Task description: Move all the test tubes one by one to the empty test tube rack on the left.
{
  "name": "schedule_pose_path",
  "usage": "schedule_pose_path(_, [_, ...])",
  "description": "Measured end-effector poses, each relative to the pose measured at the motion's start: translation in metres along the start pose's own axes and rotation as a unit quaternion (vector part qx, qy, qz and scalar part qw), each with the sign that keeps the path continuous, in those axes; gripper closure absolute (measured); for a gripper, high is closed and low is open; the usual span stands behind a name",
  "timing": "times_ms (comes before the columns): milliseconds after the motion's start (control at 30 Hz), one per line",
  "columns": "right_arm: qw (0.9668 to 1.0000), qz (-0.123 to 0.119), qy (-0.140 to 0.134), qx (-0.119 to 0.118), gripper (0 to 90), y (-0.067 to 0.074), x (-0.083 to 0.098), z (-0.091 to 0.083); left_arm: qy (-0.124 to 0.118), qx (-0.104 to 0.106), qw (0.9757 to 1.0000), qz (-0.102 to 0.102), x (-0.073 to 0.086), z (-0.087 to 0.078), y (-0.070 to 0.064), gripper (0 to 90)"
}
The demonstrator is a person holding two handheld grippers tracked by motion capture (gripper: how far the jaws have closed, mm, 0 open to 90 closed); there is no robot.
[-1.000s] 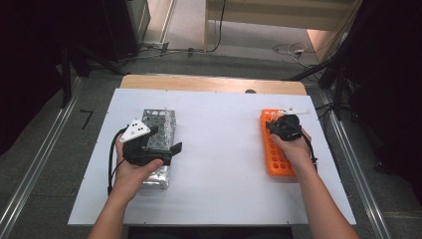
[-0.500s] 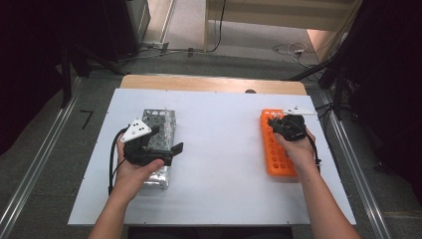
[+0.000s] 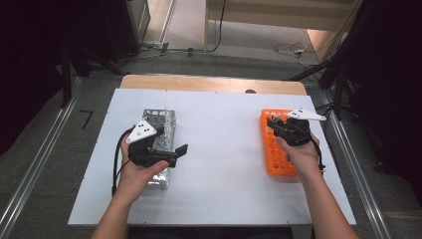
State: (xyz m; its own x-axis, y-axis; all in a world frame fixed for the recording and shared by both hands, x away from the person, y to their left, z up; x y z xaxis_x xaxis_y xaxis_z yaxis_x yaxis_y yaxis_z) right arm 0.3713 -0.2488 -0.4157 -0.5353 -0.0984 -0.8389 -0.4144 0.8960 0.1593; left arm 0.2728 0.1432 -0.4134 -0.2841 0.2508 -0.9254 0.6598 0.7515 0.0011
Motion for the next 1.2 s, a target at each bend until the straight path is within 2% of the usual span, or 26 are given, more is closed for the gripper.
schedule_pose_path(433, [0.9989, -0.021, 0.002, -0.042, 72.9, 0.032, 0.018, -0.012, 0.001, 0.012, 0.9999, 0.006, -0.003, 0.005, -0.009, 0.0])
schedule_pose_path(533, [0.9983, -0.02, 0.002, -0.054, 72.9, 0.037, 0.022, -0.015, -0.001, 0.014, 0.9999, 0.007, -0.004, 0.005, -0.011, 0.0])
schedule_pose_path(667, [0.9974, -0.032, 0.006, -0.064, 72.9, 0.046, 0.028, -0.017, -0.002, 0.015, 0.9998, 0.008, -0.005, 0.005, -0.012, 0.0])
schedule_pose_path(900, [0.9952, -0.045, 0.01, -0.086, 72.9, 0.063, 0.035, -0.02, -0.004, 0.022, 0.9997, 0.014, -0.007, 0.006, -0.019, 0.5])
schedule_pose_path(1033, [0.9939, -0.053, 0.014, -0.096, 72.9, 0.073, 0.039, -0.02, -0.005, 0.032, 0.9993, 0.017, -0.009, 0.008, -0.024, 1.7])
schedule_pose_path(1200, [0.9898, -0.073, 0.019, -0.121, 73.0, 0.09, 0.043, -0.02, -0.006, 0.042, 0.9988, 0.023, -0.012, 0.01, -0.03, 2.4])
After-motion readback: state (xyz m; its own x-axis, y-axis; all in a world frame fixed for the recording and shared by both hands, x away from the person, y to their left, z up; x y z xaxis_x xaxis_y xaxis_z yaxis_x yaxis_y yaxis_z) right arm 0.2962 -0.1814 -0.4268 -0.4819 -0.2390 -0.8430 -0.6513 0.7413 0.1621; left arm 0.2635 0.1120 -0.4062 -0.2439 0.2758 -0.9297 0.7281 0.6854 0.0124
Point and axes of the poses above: each handheld gripper's, and its own axes: z roughly forward along the jaws, x roughly out of its underside, y roughly to its left, the point moved 1 cm from there along z, roughly forward along the jaws, and after that the axes turned 11 degrees about z, right-handed, at the moved point
